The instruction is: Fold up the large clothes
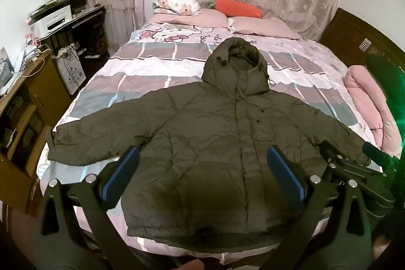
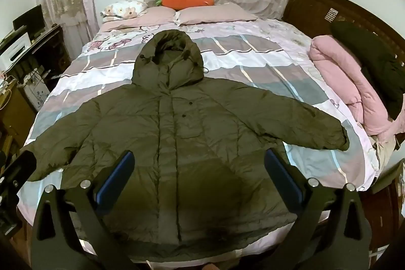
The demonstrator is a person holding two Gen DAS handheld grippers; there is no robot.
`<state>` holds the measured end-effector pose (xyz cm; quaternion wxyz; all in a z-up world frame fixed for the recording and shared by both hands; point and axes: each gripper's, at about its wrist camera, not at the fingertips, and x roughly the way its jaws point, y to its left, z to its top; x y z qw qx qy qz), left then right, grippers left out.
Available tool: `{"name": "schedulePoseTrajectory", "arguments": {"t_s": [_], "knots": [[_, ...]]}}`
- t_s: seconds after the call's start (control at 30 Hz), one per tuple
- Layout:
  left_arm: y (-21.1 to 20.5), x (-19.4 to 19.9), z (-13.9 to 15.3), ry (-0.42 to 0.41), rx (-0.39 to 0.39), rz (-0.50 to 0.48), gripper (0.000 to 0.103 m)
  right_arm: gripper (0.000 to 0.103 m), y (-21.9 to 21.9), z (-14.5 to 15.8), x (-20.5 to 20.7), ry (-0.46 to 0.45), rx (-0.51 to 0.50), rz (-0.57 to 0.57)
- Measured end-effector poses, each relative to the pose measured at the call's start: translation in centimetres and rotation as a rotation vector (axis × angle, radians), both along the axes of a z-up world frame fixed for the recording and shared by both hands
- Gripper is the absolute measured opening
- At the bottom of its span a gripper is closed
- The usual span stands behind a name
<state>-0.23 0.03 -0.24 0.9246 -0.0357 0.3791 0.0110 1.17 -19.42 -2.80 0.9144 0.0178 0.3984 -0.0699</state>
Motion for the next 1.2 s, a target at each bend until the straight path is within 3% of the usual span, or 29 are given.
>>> {"name": "schedulePoseTrajectory", "arguments": {"t_s": [1.2], "knots": [[-0.09, 0.01, -0.08, 0.004, 0.002, -0.001, 0.101, 0.102, 0.83, -0.4, -0.08, 0.007, 0.0, 0.009]]}}
